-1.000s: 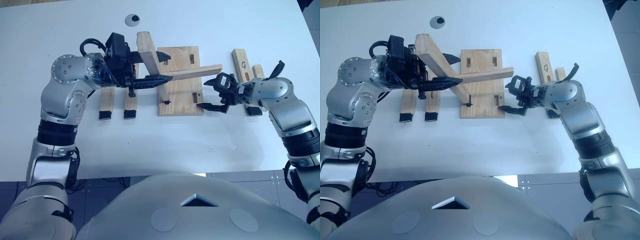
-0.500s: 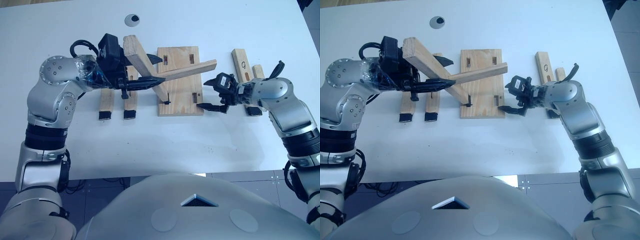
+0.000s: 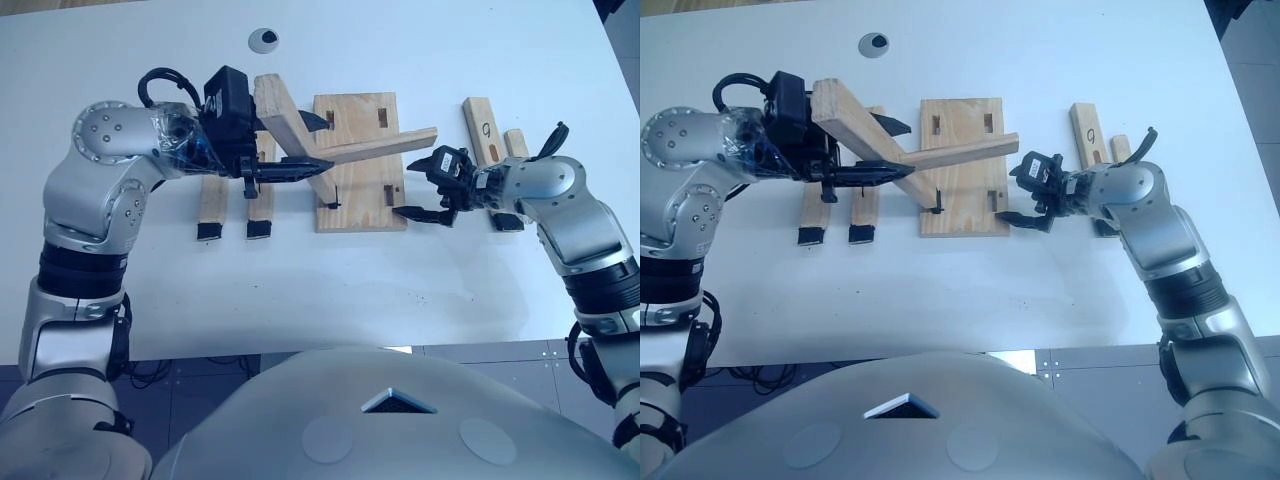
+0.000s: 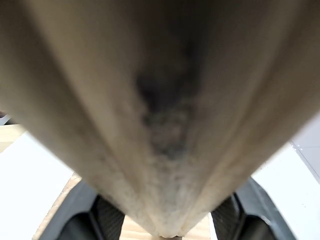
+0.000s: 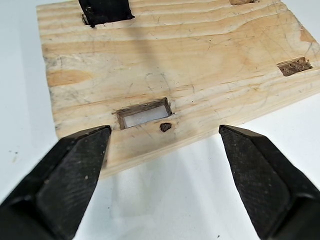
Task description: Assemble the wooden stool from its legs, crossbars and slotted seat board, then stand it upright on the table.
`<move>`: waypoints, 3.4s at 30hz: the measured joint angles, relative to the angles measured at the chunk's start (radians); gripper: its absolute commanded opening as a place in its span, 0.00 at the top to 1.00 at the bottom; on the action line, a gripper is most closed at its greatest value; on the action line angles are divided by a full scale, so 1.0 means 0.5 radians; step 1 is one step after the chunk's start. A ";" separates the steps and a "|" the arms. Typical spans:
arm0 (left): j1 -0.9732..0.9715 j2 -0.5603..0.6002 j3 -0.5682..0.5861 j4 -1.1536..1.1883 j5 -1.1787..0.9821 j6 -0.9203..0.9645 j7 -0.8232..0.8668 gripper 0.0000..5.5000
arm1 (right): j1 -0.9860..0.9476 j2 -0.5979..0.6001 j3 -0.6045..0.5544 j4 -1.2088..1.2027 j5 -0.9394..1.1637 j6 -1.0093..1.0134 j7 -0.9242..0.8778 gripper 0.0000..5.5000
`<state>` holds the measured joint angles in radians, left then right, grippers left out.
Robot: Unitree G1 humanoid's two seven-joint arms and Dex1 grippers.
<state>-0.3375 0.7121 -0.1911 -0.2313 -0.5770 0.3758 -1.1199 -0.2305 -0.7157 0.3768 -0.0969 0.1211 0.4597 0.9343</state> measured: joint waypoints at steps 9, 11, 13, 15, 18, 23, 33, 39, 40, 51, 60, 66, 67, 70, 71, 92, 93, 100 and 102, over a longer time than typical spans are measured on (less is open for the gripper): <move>-0.117 0.056 -0.098 -0.043 0.017 0.218 -0.009 0.63 | 0.028 0.009 0.021 -0.036 0.015 -0.024 -0.042 0.27; -0.112 0.057 -0.100 -0.045 0.019 0.217 -0.003 0.63 | 0.030 0.008 0.021 -0.037 0.018 -0.024 -0.046 0.27; -0.062 0.057 -0.096 -0.053 0.031 0.183 0.010 0.63 | 0.035 0.007 0.021 -0.043 0.018 -0.024 -0.051 0.27; 0.017 0.054 -0.093 -0.058 0.047 0.089 0.035 0.63 | 0.041 0.004 0.021 -0.051 0.018 -0.024 -0.058 0.27; 0.120 0.050 -0.078 -0.050 0.049 -0.039 0.054 0.63 | 0.054 -0.002 0.020 -0.067 0.018 -0.024 -0.077 0.27; 0.178 -0.024 -0.080 0.093 0.048 -0.223 0.041 0.63 | 0.056 -0.010 0.019 -0.072 0.017 -0.022 -0.082 0.27; 0.131 -0.087 -0.124 0.217 0.045 -0.332 -0.014 0.63 | 0.058 -0.013 0.013 -0.073 0.017 -0.021 -0.072 0.27; 0.134 -0.088 -0.099 0.254 -0.001 -0.301 -0.025 0.56 | 0.061 0.000 0.013 -0.067 0.029 -0.018 -0.088 0.27; 0.162 -0.087 -0.120 0.326 0.024 -0.170 -0.001 0.52 | 0.060 0.011 0.017 -0.063 0.042 -0.018 -0.091 0.27; 0.365 -0.042 0.065 0.323 0.116 0.132 0.131 0.44 | 0.069 0.047 0.013 -0.069 0.088 0.005 -0.132 0.27; 0.530 0.025 0.497 0.153 0.311 0.677 0.914 0.29 | 0.193 0.089 -0.039 -0.193 0.133 0.084 -0.281 0.27; 0.605 -0.127 0.609 -0.037 0.414 1.044 1.402 0.23 | 0.296 0.180 -0.063 -0.272 0.157 0.127 -0.433 0.27; 0.609 -0.172 0.606 -0.023 0.425 1.076 1.438 0.23 | 0.306 0.229 -0.063 -0.273 0.158 0.141 -0.452 0.27; 0.627 -0.253 0.604 0.034 0.429 1.111 1.482 0.23 | 0.310 0.244 -0.047 -0.278 0.169 0.141 -0.469 0.27; 0.645 -0.265 0.604 0.050 0.437 1.113 1.485 0.23 | 0.310 0.244 -0.047 -0.278 0.170 0.141 -0.475 0.27; 0.549 -0.233 0.623 -0.024 0.551 1.115 1.480 0.19 | 0.358 0.243 -0.058 -0.298 0.222 0.139 -0.549 0.27; 0.539 -0.260 0.643 -0.052 0.515 1.157 1.475 0.19 | 0.359 0.243 -0.058 -0.298 0.222 0.139 -0.550 0.27; 0.521 -0.507 0.617 -0.332 0.389 1.265 1.553 0.19 | 0.362 0.242 -0.057 -0.296 0.223 0.131 -0.554 0.27; 0.523 -0.583 0.559 -0.385 0.368 1.299 1.588 0.19 | 0.362 0.242 -0.057 -0.296 0.224 0.131 -0.556 0.27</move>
<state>-0.0761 0.4205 0.0887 -0.4238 -0.3932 1.0255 -0.3257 -0.0494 -0.5947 0.3482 -0.2449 0.2329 0.5250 0.6563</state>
